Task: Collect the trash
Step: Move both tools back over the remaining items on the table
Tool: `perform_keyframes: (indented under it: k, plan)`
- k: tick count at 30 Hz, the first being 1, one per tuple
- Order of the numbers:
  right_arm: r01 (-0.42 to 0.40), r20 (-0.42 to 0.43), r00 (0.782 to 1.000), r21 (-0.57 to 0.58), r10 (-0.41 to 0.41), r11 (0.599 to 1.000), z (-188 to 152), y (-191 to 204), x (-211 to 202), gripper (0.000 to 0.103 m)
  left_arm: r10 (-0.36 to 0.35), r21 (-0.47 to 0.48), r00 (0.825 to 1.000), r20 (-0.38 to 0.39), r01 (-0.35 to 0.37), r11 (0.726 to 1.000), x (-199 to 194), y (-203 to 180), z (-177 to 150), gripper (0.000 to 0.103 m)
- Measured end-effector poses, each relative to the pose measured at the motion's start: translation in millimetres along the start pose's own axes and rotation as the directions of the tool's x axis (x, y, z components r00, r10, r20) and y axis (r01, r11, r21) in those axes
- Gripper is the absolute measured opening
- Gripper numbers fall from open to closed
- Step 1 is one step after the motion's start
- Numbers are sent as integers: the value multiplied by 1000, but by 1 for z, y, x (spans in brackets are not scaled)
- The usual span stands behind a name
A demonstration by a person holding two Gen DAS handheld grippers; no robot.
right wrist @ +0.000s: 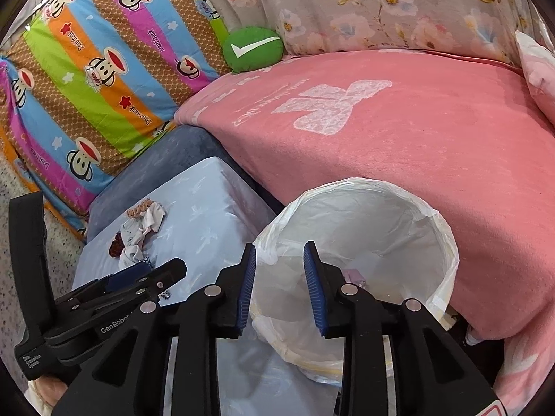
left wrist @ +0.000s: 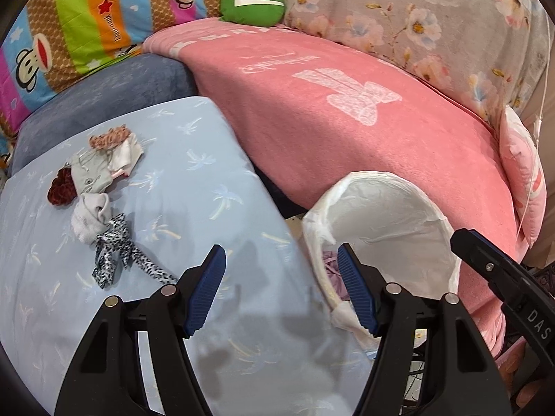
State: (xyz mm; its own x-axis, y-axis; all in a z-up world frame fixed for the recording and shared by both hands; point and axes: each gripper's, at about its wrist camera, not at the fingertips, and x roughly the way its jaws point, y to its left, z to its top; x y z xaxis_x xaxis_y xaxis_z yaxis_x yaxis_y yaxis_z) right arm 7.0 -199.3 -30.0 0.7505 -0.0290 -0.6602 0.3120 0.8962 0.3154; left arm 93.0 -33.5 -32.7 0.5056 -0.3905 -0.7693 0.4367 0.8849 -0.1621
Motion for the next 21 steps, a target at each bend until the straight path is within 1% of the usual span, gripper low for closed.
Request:
perform_keyframes:
  k: [2, 6, 19, 21]
  plan:
    - [-6, -6, 1000, -7, 6, 1000, 0, 6, 3, 30, 13, -15, 1000, -2, -14, 1000, 0, 9, -1, 65]
    - [-20, -18, 1000, -26, 19, 999, -2, 21, 12, 33, 42, -53, 999, -1, -42, 998, -2, 29, -2, 70]
    - [-72, -73, 995, -98, 65, 993, -8, 77, 45, 40, 112, -144, 994, -9, -112, 983, -5, 90, -6, 70]
    - [-80, -83, 994, -106, 71, 991, -10, 85, 50, 41, 122, -163, 992, -16, -123, 979, -5, 102, -7, 73]
